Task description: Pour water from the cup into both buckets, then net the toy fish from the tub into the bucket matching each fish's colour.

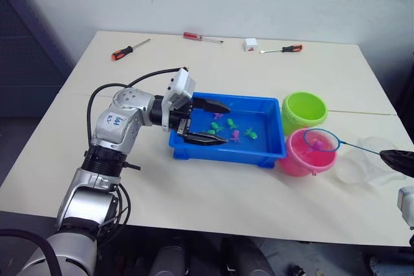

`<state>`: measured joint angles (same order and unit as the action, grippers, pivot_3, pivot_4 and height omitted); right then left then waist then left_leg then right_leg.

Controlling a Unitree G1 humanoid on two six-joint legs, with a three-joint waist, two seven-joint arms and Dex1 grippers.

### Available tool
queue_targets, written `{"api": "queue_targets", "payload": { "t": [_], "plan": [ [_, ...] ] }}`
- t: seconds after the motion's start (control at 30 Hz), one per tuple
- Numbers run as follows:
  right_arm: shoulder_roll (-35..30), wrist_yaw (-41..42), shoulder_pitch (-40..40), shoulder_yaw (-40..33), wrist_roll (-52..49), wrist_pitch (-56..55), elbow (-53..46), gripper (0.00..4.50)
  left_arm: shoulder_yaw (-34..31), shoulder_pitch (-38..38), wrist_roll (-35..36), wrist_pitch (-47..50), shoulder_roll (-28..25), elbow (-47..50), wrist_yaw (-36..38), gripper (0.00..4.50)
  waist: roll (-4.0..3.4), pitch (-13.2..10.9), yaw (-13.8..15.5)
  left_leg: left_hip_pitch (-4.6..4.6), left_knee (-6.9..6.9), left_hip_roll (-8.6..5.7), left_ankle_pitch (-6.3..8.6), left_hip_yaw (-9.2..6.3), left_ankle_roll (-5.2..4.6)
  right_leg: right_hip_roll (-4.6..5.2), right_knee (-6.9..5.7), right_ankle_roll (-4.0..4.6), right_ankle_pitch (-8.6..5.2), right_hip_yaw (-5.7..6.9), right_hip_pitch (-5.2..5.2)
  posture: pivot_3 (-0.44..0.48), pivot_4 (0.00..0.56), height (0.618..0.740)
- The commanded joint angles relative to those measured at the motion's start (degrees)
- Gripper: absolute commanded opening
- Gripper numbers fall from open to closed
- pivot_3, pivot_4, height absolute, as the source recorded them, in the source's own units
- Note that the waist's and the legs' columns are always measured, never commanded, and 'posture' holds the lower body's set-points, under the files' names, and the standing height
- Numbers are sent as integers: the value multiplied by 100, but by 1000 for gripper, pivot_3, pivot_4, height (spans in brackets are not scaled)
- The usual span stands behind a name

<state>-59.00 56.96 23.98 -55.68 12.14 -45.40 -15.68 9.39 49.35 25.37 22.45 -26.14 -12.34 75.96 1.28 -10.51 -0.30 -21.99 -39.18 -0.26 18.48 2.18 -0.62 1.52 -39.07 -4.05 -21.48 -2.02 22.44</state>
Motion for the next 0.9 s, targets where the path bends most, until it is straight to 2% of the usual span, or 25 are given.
{"api": "queue_targets", "payload": {
  "t": [0.03, 0.07, 0.13, 0.2, 0.3, 0.47, 0.57, 0.7, 0.77, 0.9],
  "plan": [
    [-125, -317, -158, -252, 49, -375, 34, 0, -70, 121, -55, -116, -17, -3, 55, 4476, 0, 0, -2, 2, 0, 0, -1, 0, 1, 0, -2, 0, 0, 0, -1, 0, 150, 740],
    [-155, -417, -240, -259, 144, -403, 131, 0, -77, 114, -67, -119, -26, -1, 45, 4476, 0, 0, -2, 2, 0, 0, -1, 0, 2, 0, -3, 0, 0, 0, -1, 0, 150, 740],
    [-182, -120, 155, -45, -220, -363, 171, 0, -97, 91, -89, -112, -50, 15, 26, 4476, 0, 0, 3, 4, 0, 0, -2, 1, 2, 0, -4, 0, 0, -2, -2, 0, 150, 740],
    [-156, -160, 341, 63, -120, -734, 212, 0, -124, 70, -104, -104, -84, 42, 8, 4476, 0, 0, 9, 4, 1, 0, -2, -1, 2, 0, -2, 0, 0, 0, -4, 0, 150, 740],
    [-259, -718, -258, -77, 290, -422, 480, 0, -148, 51, -99, -91, -122, 57, -7, 4476, -2, 1, -6, 2, -1, -1, -3, 3, -2, 3, 0, 0, 0, -2, -3, 0, 150, 740],
    [-357, -719, -585, 310, -336, 364, 350, 0, -193, -10, -168, -126, -239, 11, -53, 4476, -1, 0, -28, 47, 8, 0, -5, 6, -1, 2, -3, -1, 1, -5, -38, 0, 150, 740],
    [-444, -664, -877, 745, -1008, 1291, 121, 0, -217, -65, -289, -213, -405, -104, -95, 4476, -1, 0, -82, 88, 20, 4, -4, 2, -1, -1, 12, 0, 0, -3, -82, 0, 150, 740],
    [-576, -677, -1573, 1980, -2126, 3473, -557, 0, -401, -348, -276, -60, -767, -83, -161, 4476, -1, 0, -183, 94, 11, 4, -3, 2, -3, 3, 6, 0, 0, -3, -90, 0, 150, 740],
    [-561, -786, -1973, 2680, -2481, 4593, -829, 0, -455, -561, -267, 32, -860, 159, -277, 4476, 0, 0, -193, 94, 10, 6, -3, -3, -2, 4, 4, 0, 0, 1, -88, 0, 150, 740],
    [-423, -909, -2708, 3664, -2900, 6161, -1080, 0, -548, -932, -184, 240, -987, 759, -492, 4476, -1, 0, -127, 82, 10, 7, -2, -12, -4, 8, 9, 0, 0, 10, -83, 0, 150, 740]
  ]
}}
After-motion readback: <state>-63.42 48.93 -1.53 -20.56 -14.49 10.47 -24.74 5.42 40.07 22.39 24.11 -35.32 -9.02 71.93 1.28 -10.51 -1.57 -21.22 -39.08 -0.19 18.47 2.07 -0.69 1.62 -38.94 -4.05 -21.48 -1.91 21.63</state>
